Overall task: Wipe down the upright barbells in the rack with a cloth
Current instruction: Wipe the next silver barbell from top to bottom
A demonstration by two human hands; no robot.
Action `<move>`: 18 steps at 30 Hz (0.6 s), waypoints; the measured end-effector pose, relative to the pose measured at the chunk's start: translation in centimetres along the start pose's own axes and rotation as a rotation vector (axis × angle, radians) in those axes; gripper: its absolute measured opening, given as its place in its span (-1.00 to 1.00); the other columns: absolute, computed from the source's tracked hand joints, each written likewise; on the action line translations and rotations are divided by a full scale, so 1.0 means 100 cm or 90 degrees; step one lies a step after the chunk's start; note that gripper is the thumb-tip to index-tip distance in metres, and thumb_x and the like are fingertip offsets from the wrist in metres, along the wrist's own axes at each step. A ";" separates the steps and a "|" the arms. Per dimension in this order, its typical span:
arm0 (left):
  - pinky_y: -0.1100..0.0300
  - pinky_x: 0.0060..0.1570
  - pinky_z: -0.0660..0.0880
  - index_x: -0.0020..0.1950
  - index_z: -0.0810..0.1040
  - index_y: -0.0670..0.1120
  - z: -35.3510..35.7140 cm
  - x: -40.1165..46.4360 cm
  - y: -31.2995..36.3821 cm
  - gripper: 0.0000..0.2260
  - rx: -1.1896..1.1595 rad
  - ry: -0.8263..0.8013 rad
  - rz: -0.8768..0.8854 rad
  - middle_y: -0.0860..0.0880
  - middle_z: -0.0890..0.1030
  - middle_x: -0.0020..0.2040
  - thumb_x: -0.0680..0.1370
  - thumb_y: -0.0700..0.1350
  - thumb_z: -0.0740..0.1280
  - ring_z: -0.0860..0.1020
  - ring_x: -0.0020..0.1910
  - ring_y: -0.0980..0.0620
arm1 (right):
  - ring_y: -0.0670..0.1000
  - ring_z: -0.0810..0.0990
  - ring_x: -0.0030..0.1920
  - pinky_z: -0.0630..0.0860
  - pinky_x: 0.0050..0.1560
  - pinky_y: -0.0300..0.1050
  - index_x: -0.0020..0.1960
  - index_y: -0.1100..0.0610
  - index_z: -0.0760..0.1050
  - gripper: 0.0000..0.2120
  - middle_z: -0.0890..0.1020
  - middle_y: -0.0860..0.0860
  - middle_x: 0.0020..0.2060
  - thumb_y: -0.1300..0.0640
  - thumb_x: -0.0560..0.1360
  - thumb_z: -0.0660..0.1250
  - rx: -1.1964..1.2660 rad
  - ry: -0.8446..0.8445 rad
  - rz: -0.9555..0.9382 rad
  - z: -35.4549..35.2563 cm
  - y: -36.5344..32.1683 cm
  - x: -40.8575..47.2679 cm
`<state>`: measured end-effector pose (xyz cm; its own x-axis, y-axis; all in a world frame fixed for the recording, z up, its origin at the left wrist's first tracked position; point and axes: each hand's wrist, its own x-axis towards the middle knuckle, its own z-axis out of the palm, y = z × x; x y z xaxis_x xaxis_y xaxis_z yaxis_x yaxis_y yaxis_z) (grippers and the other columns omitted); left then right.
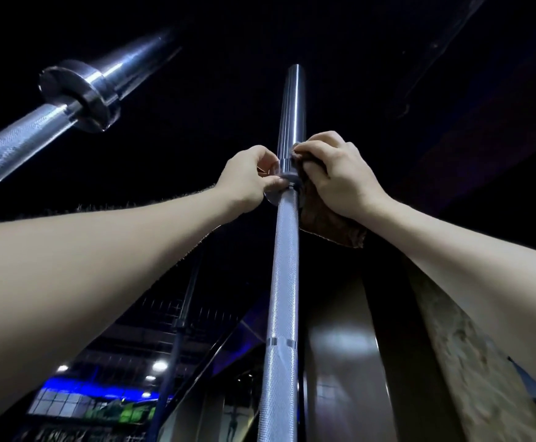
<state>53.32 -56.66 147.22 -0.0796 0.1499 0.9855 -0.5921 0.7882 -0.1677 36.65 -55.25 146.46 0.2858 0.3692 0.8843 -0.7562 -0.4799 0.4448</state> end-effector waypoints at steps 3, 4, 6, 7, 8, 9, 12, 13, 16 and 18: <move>0.25 -0.18 0.46 -0.02 0.50 -0.09 0.003 -0.001 0.003 -0.80 -0.043 -0.005 -0.001 0.05 0.55 -0.14 0.44 -0.16 0.48 0.58 -0.09 0.01 | 0.10 0.38 0.19 0.34 0.16 -0.10 0.25 0.05 0.52 -0.69 0.45 -0.02 0.24 0.00 0.54 0.30 -0.049 -0.020 -0.029 -0.002 -0.008 0.002; 0.22 -0.17 0.48 -0.02 0.49 -0.09 0.004 0.000 0.003 -0.80 -0.054 -0.004 0.002 0.03 0.55 -0.12 0.44 -0.18 0.47 0.59 -0.07 -0.01 | 0.09 0.37 0.19 0.34 0.15 -0.09 0.25 0.05 0.53 -0.70 0.45 -0.02 0.24 0.00 0.55 0.29 -0.093 -0.024 -0.054 -0.003 -0.012 0.004; 0.11 -0.14 0.54 -0.01 0.48 -0.08 0.007 0.001 0.003 -0.81 -0.069 0.001 0.007 -0.04 0.55 -0.04 0.46 -0.23 0.44 0.60 -0.04 -0.06 | 0.10 0.39 0.17 0.37 0.17 -0.01 0.24 0.06 0.54 -0.71 0.47 -0.03 0.23 0.02 0.56 0.26 -0.163 -0.024 -0.109 -0.003 -0.018 0.007; 0.07 -0.12 0.56 -0.01 0.48 -0.08 0.009 0.002 0.002 -0.81 -0.072 0.006 0.009 -0.08 0.55 0.00 0.46 -0.24 0.43 0.61 -0.03 -0.09 | 0.10 0.40 0.16 0.38 0.17 0.02 0.23 0.07 0.55 -0.71 0.49 -0.02 0.22 0.03 0.56 0.25 -0.178 -0.023 -0.122 -0.003 -0.019 0.008; 0.07 -0.11 0.56 -0.01 0.49 -0.08 0.011 0.002 0.002 -0.81 -0.074 0.012 0.010 -0.10 0.55 0.02 0.46 -0.24 0.44 0.61 -0.02 -0.10 | 0.10 0.41 0.14 0.38 0.16 0.03 0.22 0.08 0.55 -0.72 0.49 -0.01 0.22 0.05 0.56 0.25 -0.179 -0.021 -0.122 -0.001 -0.018 0.008; 0.08 -0.10 0.56 0.00 0.50 -0.08 0.011 0.003 0.003 -0.80 -0.076 0.015 0.010 -0.11 0.55 0.03 0.45 -0.23 0.45 0.60 -0.01 -0.09 | 0.11 0.43 0.14 0.39 0.17 0.02 0.22 0.09 0.55 -0.73 0.50 0.00 0.21 0.07 0.56 0.25 -0.167 -0.015 -0.116 0.000 -0.014 0.007; 0.20 -0.13 0.49 0.02 0.53 -0.09 0.011 0.005 0.006 -0.74 -0.028 0.020 0.026 -0.07 0.54 0.02 0.41 -0.14 0.51 0.55 -0.05 -0.01 | 0.12 0.51 0.12 0.44 0.18 0.05 0.16 0.12 0.60 -0.78 0.55 0.04 0.14 0.17 0.55 0.28 -0.034 0.046 -0.063 0.006 0.002 -0.004; 0.28 -0.19 0.45 0.04 0.54 -0.09 0.011 0.005 0.008 -0.72 0.006 0.021 0.034 -0.04 0.53 0.01 0.40 -0.10 0.52 0.51 -0.09 0.04 | 0.11 0.54 0.10 0.46 0.17 0.08 0.12 0.13 0.62 -0.79 0.56 0.05 0.11 0.20 0.54 0.29 0.008 0.063 -0.039 0.006 0.007 -0.008; 0.32 -0.24 0.41 0.08 0.56 -0.13 0.011 0.006 0.014 -0.67 0.086 0.012 0.041 -0.01 0.54 -0.01 0.38 -0.09 0.53 0.51 -0.11 0.06 | 0.12 0.57 0.07 0.49 0.11 0.12 0.04 0.14 0.66 -0.82 0.59 0.06 0.05 0.22 0.51 0.31 0.011 0.059 -0.039 0.005 0.005 -0.010; 0.21 -0.11 0.49 0.11 0.55 -0.14 0.012 0.006 0.014 -0.70 0.137 0.006 0.034 -0.05 0.58 0.04 0.41 -0.16 0.48 0.55 -0.01 0.00 | 0.15 0.54 0.05 0.48 0.07 0.12 0.03 0.12 0.66 -0.82 0.60 0.06 0.06 0.19 0.51 0.30 -0.044 0.025 -0.105 0.006 -0.004 -0.006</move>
<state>51.49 -56.14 147.63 -0.1084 0.1944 0.9749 -0.7450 0.6334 -0.2092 37.08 -55.77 145.81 0.3868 0.4705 0.7931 -0.7398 -0.3551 0.5715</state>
